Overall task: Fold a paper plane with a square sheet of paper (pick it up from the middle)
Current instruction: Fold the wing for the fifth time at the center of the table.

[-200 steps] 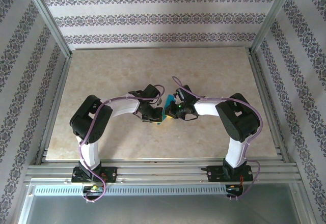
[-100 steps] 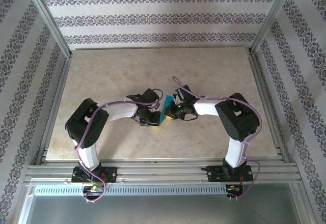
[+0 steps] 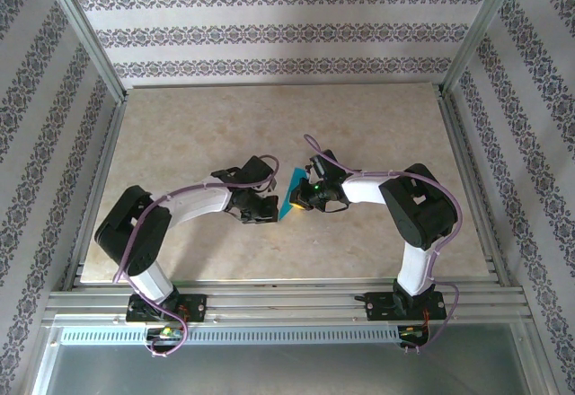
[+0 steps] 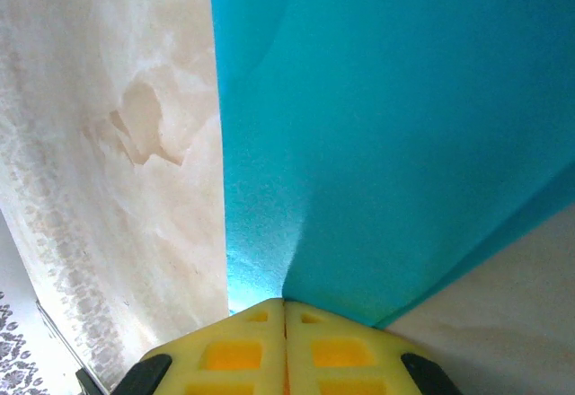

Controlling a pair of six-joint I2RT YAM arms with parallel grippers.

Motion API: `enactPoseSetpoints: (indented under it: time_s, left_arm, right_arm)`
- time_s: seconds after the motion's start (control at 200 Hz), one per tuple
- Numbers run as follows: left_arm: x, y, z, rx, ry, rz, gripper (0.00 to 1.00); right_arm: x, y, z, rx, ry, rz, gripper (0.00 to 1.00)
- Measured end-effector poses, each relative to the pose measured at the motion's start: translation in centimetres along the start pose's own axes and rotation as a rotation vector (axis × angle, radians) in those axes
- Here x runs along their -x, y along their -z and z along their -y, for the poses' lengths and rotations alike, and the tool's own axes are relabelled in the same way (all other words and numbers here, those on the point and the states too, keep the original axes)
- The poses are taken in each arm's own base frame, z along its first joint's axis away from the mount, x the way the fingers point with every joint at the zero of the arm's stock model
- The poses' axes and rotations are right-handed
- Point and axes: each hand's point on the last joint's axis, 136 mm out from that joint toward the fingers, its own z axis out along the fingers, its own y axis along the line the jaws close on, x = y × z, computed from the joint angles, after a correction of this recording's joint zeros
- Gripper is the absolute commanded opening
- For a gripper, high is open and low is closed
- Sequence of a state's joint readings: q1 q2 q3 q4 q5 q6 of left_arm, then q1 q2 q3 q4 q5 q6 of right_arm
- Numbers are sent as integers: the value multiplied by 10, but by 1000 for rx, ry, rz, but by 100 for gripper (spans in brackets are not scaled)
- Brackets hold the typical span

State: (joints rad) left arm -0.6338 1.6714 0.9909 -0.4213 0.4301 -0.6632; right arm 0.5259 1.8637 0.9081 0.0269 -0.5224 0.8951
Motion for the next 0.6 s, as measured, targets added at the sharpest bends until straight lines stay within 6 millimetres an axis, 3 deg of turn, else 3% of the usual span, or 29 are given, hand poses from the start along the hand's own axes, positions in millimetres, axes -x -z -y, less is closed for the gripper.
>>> enactPoseSetpoints:
  time_s: [0.225,0.455,0.6]
  left_arm:
    - [21,-20,13,-57,11,5,4]
    - [19,-38,2,-29,28,-27,1]
    - [19,-40,0,-25,28,-27,0]
  right_arm:
    - [1,-1,-1,3,1,2,8]
    - [3,-1,-1,5,1,5,8]
    - [3,-1,-1,6,-1,5,8]
